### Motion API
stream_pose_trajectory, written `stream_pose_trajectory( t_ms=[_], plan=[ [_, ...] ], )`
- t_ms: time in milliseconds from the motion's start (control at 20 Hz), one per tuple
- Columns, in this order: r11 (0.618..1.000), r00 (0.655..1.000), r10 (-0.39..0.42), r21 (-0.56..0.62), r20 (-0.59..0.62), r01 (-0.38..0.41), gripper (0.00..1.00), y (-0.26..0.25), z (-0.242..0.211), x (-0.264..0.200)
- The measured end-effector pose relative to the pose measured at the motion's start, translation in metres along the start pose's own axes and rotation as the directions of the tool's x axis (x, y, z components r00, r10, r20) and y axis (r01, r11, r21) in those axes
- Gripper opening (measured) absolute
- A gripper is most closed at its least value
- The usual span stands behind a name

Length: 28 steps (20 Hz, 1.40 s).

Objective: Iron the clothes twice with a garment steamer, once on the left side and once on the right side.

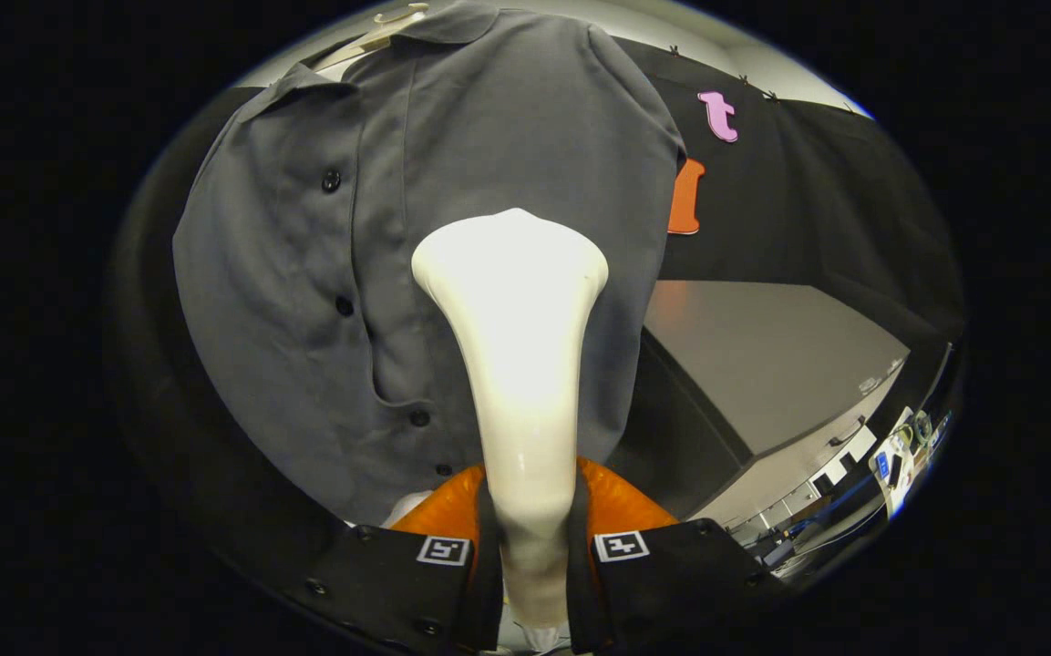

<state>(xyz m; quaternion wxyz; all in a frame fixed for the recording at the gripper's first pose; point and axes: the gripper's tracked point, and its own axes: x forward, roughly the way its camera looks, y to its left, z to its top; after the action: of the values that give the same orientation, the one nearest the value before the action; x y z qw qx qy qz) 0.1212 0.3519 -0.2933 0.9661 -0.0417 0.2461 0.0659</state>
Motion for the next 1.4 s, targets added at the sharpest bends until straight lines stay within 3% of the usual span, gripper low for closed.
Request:
stream_pose_trajectory(
  t_ms=[600,850,1100,1400],
  plan=[
    [1.000,0.990,-0.010,0.005,-0.143,0.011,0.36,-0.009,-0.106,0.029],
    [1.000,0.985,-0.003,0.026,-0.174,0.008,0.36,-0.013,-0.119,0.021],
    [0.999,0.992,-0.002,0.033,-0.124,0.006,0.36,-0.007,-0.078,-0.018],
    [1.000,0.998,0.014,-0.007,0.055,-0.013,0.36,0.014,0.033,-0.079]
  ],
)
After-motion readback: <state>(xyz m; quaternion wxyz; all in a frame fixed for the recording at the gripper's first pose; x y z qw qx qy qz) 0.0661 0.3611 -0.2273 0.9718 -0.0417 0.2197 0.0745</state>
